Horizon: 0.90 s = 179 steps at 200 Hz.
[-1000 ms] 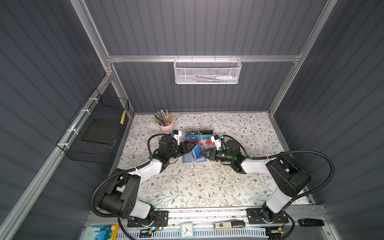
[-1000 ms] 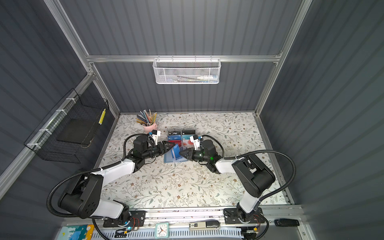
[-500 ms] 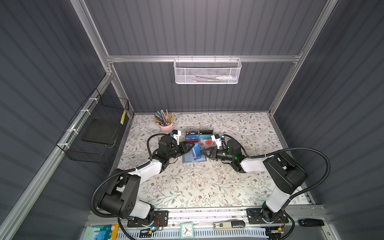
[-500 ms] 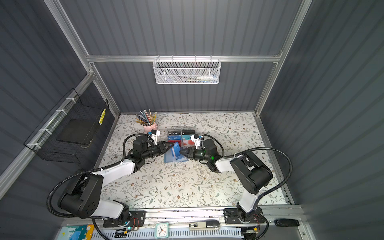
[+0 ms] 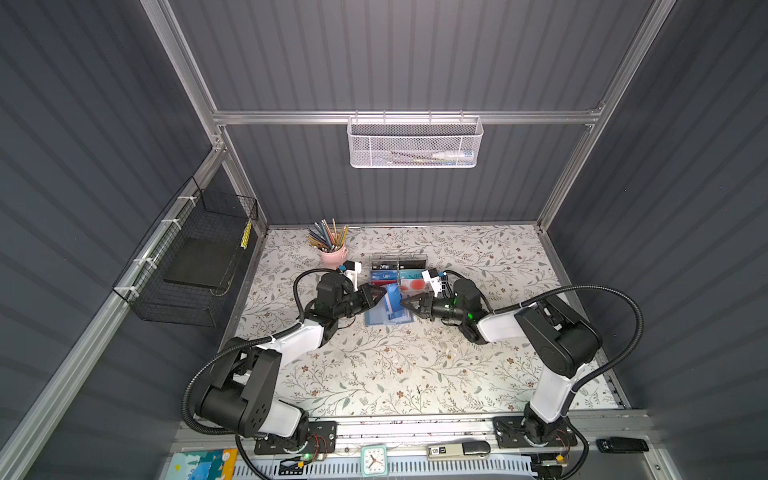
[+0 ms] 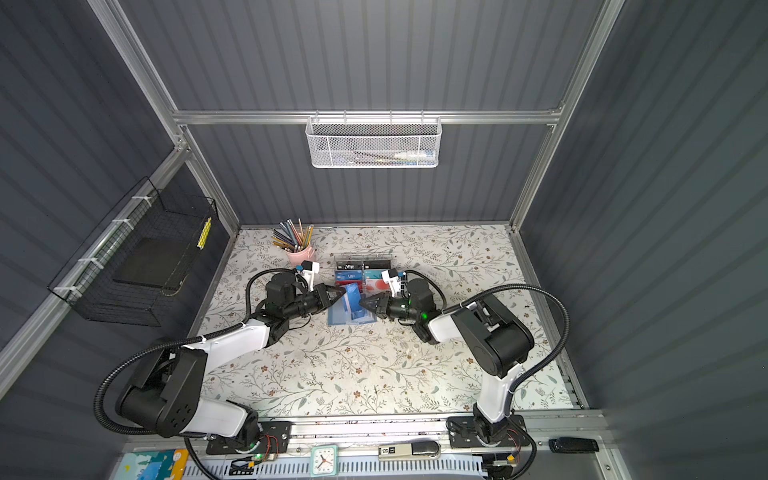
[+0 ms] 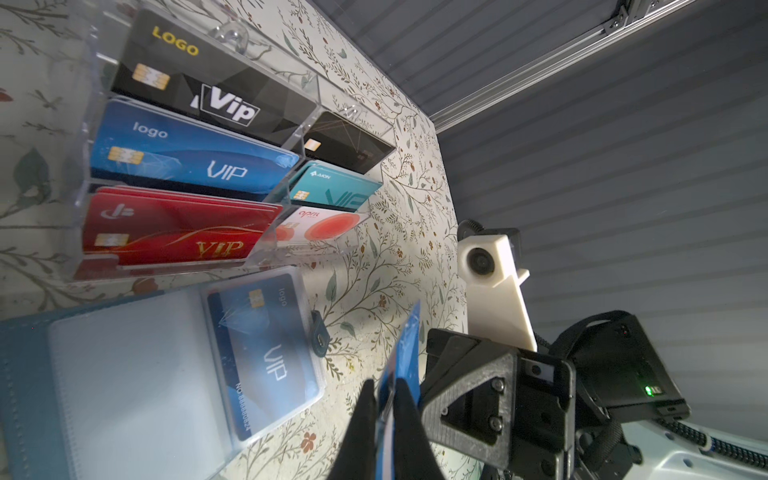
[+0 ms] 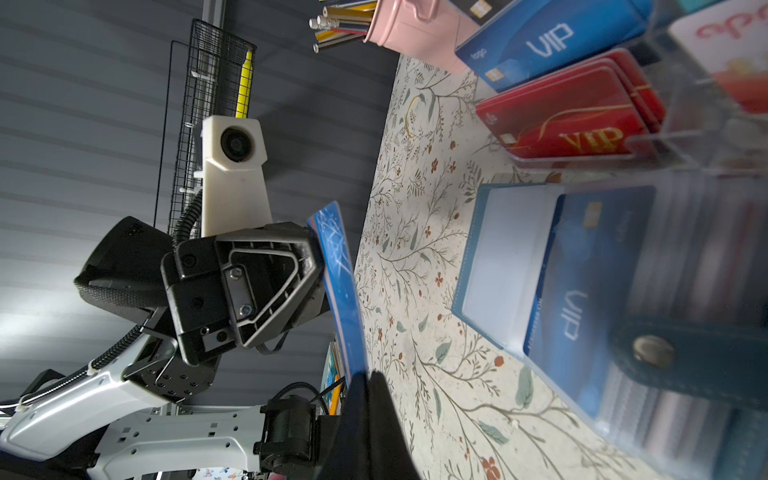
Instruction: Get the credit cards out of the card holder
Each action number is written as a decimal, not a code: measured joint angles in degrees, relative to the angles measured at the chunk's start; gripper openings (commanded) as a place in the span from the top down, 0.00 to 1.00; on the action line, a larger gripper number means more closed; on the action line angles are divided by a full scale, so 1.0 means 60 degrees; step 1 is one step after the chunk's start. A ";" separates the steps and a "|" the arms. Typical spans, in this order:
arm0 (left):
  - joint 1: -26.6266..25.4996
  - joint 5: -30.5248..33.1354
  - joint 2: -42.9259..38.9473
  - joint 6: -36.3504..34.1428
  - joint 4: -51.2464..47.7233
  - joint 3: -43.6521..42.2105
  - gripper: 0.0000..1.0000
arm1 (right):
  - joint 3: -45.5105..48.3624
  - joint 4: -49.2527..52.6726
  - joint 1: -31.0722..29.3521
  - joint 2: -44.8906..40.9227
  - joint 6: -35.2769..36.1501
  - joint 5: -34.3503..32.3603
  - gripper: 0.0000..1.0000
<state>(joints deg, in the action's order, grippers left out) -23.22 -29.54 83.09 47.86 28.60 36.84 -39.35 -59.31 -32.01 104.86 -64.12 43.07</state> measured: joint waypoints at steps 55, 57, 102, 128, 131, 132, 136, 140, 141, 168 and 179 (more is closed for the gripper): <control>-0.0127 0.0160 -0.0117 0.0095 -0.0361 0.0000 1.00 | 0.0000 0.0652 0.0007 -0.0259 0.0288 -0.0284 0.49; -0.0127 0.0219 -0.0142 0.0120 -0.0444 0.0004 1.00 | 0.0000 0.0714 0.0007 -0.0299 0.0353 -0.0299 0.47; -0.0251 0.2346 -0.0619 0.1126 -0.3228 0.1126 1.00 | 0.0197 0.2608 0.0018 -0.2455 0.1610 -0.1330 0.01; -0.0426 0.4350 -0.0634 0.2532 -0.5694 0.2761 1.00 | 0.0259 0.4087 0.0015 -0.3916 0.2488 -0.1993 0.01; -0.0444 0.4590 -0.0630 0.2736 -0.6054 0.3013 1.00 | 0.0255 0.4291 0.0015 -0.4087 0.2601 -0.2091 0.01; -0.0448 0.4641 -0.0630 0.2776 -0.6120 0.3060 1.00 | 0.0259 0.4328 0.0015 -0.4124 0.2616 -0.2109 0.01; -0.0477 0.4951 -0.0612 0.3060 -0.6575 0.3370 1.00 | 0.0255 0.4568 0.0015 -0.4309 0.2779 -0.2204 0.01; -0.0510 0.5235 -0.0601 0.3340 -0.6976 0.3668 1.00 | 0.0255 0.4809 0.0015 -0.4513 0.2914 -0.2317 0.01; -0.0517 0.5329 -0.0586 0.3439 -0.7107 0.3781 1.00 | 0.0255 0.4860 0.0015 -0.4546 0.2947 -0.2331 0.01; -0.0801 0.6878 -0.0113 0.5362 -0.9548 0.5708 1.00 | 0.0233 0.6360 0.0018 -0.5399 0.3818 -0.2958 0.01; -0.0922 0.7282 0.0306 0.6120 -1.0510 0.6484 1.00 | 0.0219 0.6907 0.0015 -0.5574 0.4124 -0.3158 0.01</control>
<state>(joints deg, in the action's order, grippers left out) -28.75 14.15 84.93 84.58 -34.46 75.75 -38.04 -17.87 -31.92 71.42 -39.38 24.12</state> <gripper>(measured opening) 0.047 0.988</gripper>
